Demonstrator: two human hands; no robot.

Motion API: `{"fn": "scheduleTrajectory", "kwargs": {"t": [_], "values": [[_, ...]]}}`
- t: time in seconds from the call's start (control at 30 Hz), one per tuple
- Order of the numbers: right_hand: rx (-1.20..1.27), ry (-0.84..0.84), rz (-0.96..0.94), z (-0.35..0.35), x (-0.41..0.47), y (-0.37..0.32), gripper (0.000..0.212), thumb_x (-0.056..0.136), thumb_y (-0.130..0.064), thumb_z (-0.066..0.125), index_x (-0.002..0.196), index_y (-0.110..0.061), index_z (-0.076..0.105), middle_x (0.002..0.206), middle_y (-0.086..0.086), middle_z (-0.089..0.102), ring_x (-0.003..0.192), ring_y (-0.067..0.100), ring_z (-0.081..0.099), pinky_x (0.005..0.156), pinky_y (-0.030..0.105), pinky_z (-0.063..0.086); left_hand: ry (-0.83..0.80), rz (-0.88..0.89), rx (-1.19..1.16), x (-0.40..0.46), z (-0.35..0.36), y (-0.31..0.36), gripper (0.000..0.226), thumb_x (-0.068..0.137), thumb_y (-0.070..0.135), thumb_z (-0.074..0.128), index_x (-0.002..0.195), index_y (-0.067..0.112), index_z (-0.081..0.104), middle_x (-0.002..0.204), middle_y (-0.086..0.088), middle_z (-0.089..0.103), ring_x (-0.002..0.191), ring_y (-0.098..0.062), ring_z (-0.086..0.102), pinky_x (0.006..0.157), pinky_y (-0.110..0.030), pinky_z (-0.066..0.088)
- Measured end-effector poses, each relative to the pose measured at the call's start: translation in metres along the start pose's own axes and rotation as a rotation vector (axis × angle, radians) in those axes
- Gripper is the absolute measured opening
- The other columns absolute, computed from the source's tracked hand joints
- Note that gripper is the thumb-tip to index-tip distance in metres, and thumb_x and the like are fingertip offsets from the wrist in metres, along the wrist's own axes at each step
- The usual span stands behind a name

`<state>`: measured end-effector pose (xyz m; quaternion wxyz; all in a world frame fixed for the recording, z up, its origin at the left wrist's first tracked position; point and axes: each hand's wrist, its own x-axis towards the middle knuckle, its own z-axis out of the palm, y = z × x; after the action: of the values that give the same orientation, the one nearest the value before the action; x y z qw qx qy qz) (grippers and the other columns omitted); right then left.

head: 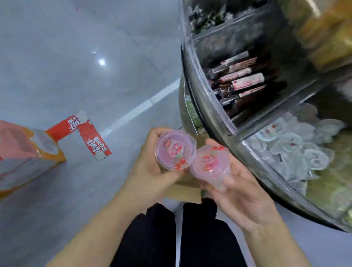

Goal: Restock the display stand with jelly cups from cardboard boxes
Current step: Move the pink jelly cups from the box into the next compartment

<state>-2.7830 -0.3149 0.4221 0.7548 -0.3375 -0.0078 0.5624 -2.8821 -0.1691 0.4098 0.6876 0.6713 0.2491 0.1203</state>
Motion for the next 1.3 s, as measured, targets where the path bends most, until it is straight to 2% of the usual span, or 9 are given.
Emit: {"fn": "scheduleTrajectory", "kwargs": {"t": [0.17,0.3,0.4,0.63,0.73,0.9,1.0,1.2,1.3], "values": [[-0.176,-0.026,-0.168,0.023,-0.036,-0.051,0.055,0.062,-0.029,0.083,0.112,-0.014,0.066,0.099,0.001,0.069,0.092,0.012,0.064,0.083,0.021,0.05,-0.146,0.092,-0.015,0.014,0.037,0.061,0.038,0.077,0.017,0.063,0.107,0.033,0.047,0.098,0.033,0.062,0.092,0.015,0.057,0.079,-0.002,0.04],[-0.321,0.096,-0.264,0.022,-0.067,-0.09,0.053,0.064,-0.046,0.079,0.101,-0.009,0.068,0.093,0.005,0.071,0.079,0.014,0.066,0.066,0.022,0.053,-0.224,0.125,-0.035,0.029,0.076,0.088,0.036,0.075,0.019,0.067,0.107,0.027,0.052,0.094,0.018,0.067,0.089,0.0,0.061,0.081,-0.017,0.047],[-0.458,0.194,-0.424,0.016,-0.09,-0.123,0.064,0.062,-0.035,0.084,0.113,-0.012,0.053,0.095,0.006,0.066,0.074,0.015,0.063,0.061,0.023,0.05,-0.222,0.154,-0.049,0.039,0.108,0.108,0.041,0.067,0.036,0.071,0.105,0.034,0.056,0.096,0.014,0.067,0.094,-0.005,0.063,0.083,-0.022,0.051],[-0.762,0.311,-0.626,-0.011,-0.135,-0.205,0.046,0.079,-0.013,0.069,0.121,-0.024,0.054,0.113,-0.008,0.066,0.109,0.008,0.06,0.088,0.018,0.047,-0.277,0.244,-0.069,0.067,0.192,0.142,0.043,0.067,0.043,0.067,0.106,0.044,0.048,0.105,0.018,0.063,0.101,-0.002,0.061,0.086,-0.018,0.047],[-0.908,0.403,-0.73,-0.02,-0.149,-0.235,0.045,0.073,-0.019,0.069,0.114,-0.033,0.057,0.111,-0.013,0.066,0.106,0.005,0.061,0.087,0.017,0.046,-0.286,0.37,0.013,0.082,0.22,0.156,0.041,0.07,0.04,0.068,0.106,0.04,0.048,0.103,0.027,0.062,0.097,0.009,0.058,0.082,-0.008,0.043],[-0.983,0.616,-0.852,-0.042,-0.169,-0.269,0.052,0.062,-0.016,0.079,0.099,-0.043,0.054,0.101,-0.016,0.065,0.092,0.003,0.063,0.075,0.015,0.05,-0.29,0.567,0.203,0.104,0.254,0.184,0.047,0.063,0.048,0.075,0.106,0.048,0.056,0.108,0.018,0.054,0.108,-0.01,0.055,0.092,-0.025,0.042],[-1.018,0.744,-0.891,-0.055,-0.178,-0.283,0.055,0.061,-0.016,0.083,0.098,-0.042,0.051,0.097,-0.024,0.063,0.087,-0.008,0.06,0.069,0.004,0.046,-0.3,0.613,0.24,0.109,0.272,0.199,0.049,0.063,0.043,0.075,0.108,0.046,0.054,0.107,0.019,0.058,0.105,-0.003,0.056,0.084,-0.01,0.041],[-1.123,0.942,-0.879,-0.083,-0.186,-0.299,0.058,0.067,-0.024,0.077,0.109,-0.051,0.046,0.114,-0.03,0.054,0.108,-0.008,0.052,0.091,0.009,0.04,-0.412,0.693,0.376,0.115,0.301,0.227,0.056,0.06,0.031,0.064,0.114,0.035,0.047,0.11,0.035,0.053,0.104,0.012,0.051,0.085,-0.004,0.038],[-1.202,0.981,-0.868,-0.09,-0.188,-0.305,0.056,0.066,-0.03,0.079,0.108,-0.051,0.048,0.111,-0.033,0.054,0.107,-0.009,0.051,0.093,0.014,0.04,-0.445,0.768,0.531,0.124,0.314,0.232,0.057,0.06,0.035,0.061,0.116,0.029,0.053,0.108,0.025,0.053,0.108,-0.004,0.049,0.095,-0.018,0.038]]}}
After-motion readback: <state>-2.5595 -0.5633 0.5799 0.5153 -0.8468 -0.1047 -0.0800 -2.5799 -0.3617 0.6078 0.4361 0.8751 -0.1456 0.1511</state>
